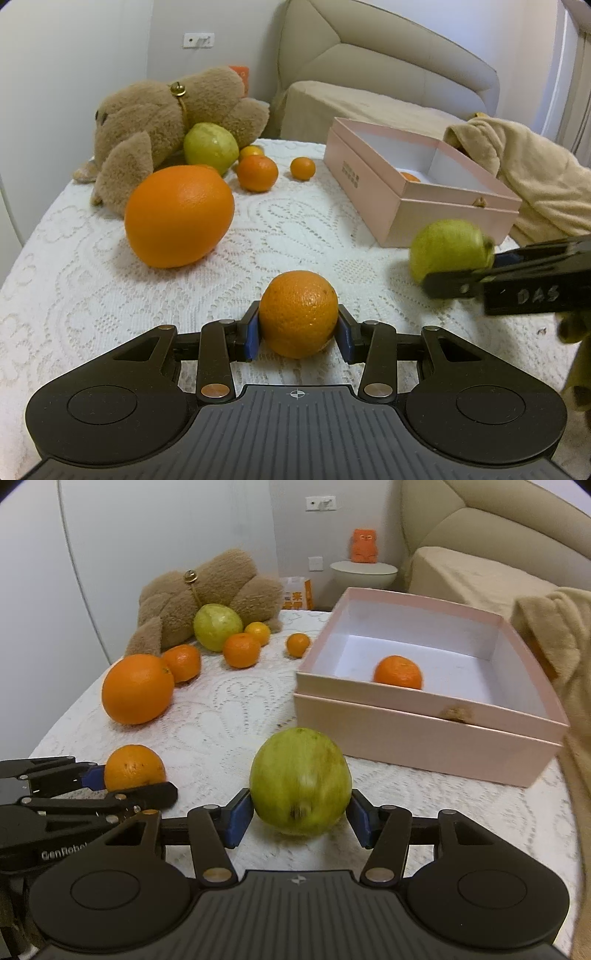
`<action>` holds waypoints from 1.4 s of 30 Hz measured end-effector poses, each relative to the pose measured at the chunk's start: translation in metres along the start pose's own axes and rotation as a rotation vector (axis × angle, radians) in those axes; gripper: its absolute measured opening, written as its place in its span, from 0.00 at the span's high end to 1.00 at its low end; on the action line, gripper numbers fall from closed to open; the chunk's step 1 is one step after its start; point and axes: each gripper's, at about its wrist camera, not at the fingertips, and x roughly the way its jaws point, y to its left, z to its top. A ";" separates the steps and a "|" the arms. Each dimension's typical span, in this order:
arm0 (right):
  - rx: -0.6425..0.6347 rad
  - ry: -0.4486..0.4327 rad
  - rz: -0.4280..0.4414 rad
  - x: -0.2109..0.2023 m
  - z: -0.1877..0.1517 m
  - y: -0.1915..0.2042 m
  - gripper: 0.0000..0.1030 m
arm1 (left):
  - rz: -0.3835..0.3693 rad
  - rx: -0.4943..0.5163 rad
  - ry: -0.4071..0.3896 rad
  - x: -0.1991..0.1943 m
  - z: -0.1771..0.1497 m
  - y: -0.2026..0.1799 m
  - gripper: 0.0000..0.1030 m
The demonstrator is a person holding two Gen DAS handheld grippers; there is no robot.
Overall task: Organize fruits
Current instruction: 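Lift the tangerine with the left tool while the right tool closes on the guava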
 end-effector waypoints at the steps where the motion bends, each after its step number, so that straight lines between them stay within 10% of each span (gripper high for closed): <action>1: 0.013 -0.005 -0.004 -0.003 0.000 -0.004 0.47 | 0.008 0.008 0.001 0.000 0.000 -0.002 0.56; 8: 0.078 -0.103 -0.021 -0.034 0.016 -0.025 0.57 | -0.060 -0.042 0.003 0.002 0.021 -0.001 0.56; 11: 0.068 -0.166 0.000 -0.055 0.029 -0.029 0.88 | -0.065 -0.027 -0.023 -0.002 0.032 -0.008 0.56; 15: 0.029 -0.191 0.014 -0.064 0.030 -0.031 0.88 | -0.076 -0.017 -0.020 -0.003 0.029 -0.017 0.56; 25: 0.075 -0.088 0.097 -0.034 -0.013 -0.034 0.46 | -0.069 0.008 0.039 0.011 0.009 -0.025 0.56; 42: -0.025 -0.052 0.181 -0.034 -0.040 0.005 0.39 | -0.065 0.017 0.037 0.010 0.008 -0.025 0.56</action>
